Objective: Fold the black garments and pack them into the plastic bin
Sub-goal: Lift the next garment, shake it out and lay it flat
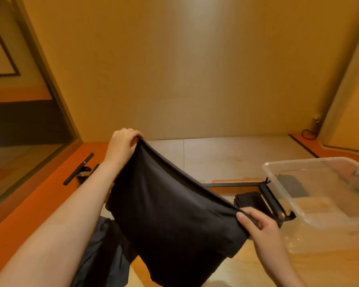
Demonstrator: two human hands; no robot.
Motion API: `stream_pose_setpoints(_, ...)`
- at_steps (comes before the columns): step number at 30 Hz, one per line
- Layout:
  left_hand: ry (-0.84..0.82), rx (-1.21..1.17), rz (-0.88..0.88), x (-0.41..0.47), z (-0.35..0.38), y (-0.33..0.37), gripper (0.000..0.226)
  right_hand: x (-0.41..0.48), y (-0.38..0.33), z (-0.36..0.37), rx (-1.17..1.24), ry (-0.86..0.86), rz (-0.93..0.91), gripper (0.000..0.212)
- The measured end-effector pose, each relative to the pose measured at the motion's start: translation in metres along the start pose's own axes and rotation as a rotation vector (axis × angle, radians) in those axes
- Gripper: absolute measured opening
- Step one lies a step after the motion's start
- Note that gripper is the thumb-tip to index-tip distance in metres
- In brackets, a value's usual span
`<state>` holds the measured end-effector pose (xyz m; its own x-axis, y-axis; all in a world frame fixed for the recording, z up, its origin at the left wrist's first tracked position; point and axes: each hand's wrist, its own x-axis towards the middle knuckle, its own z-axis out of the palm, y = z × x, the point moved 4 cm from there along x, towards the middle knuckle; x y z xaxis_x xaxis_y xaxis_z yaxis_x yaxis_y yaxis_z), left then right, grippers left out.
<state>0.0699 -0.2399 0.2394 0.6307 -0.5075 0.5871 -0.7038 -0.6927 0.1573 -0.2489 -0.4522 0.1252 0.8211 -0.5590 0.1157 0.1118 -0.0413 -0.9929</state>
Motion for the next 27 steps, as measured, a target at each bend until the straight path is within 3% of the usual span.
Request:
stream_pose_setpoints(6,-0.286,-0.207,0.08,0.038,0.164,0.098,0.031,-0.013,0.111,-0.069,-0.026,0.318,0.394,0.017)
stream_pose_setpoints(9,-0.417,-0.218,0.181,-0.004,0.224,0.144,0.04,-0.036,0.148,-0.107,-0.209,0.431,0.486,0.013)
stream_pose_setpoints(11,-0.504,-0.237,0.227,-0.046,0.246,0.16,0.042,-0.049,0.162,-0.121,-0.384,0.418,0.521,0.013)
stream_pose_setpoints(15,-0.605,-0.247,0.11,-0.139,0.259,0.153,0.051,-0.057,0.181,-0.116,-0.643,0.31,0.529,0.029)
stream_pose_setpoints(21,-0.621,-0.12,-0.267,-0.283,0.249,0.132,0.066,-0.027,0.213,-0.055,-1.118,-0.181,0.112,0.051)
stream_pose_setpoints(24,-0.721,-0.046,-0.316,-0.333,0.242,0.127,0.061,-0.026,0.235,-0.028,-1.331,-0.368,-0.021,0.057)
stream_pose_setpoints(27,-0.793,0.014,-0.319,-0.36,0.242,0.114,0.064,-0.042,0.257,-0.021,-1.4,-0.436,0.026,0.056)
